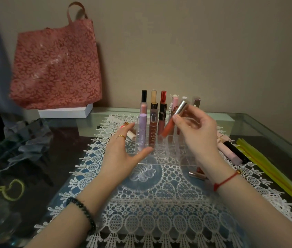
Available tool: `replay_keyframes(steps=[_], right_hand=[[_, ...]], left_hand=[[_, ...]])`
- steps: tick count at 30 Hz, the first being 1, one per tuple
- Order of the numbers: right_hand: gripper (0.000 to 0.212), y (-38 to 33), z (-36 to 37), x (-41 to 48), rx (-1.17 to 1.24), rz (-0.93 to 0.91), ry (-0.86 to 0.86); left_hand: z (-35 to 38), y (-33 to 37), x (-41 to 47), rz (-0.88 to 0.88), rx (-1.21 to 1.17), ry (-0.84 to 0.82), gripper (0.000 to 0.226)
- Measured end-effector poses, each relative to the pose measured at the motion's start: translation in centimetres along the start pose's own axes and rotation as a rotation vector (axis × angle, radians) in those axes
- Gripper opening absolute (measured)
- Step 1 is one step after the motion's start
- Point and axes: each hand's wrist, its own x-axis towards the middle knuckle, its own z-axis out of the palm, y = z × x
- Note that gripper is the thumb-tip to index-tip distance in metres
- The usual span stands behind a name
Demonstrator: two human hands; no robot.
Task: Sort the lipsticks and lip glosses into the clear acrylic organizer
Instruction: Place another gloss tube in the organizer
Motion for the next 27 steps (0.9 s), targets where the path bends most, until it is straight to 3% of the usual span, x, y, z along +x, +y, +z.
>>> replay_keyframes(steps=[5,10,27], right_hand=[[0.04,1.0,1.4,0.7,-0.14,-0.059,0.029],[0.043,2.4,1.9,0.3,-0.22,-0.033,0.015],[0.042,4.3,1.9,-0.1,-0.282,-0.03,-0.036]], left_hand=[[0.6,-1.1,-0.1,-0.127,0.055,-0.185,0.097],[0.9,-1.1,-0.3,-0.189,-0.042,-0.263,0.088],[1.0,-1.3,-0.2,-0.152,-0.043,-0.197,0.078]])
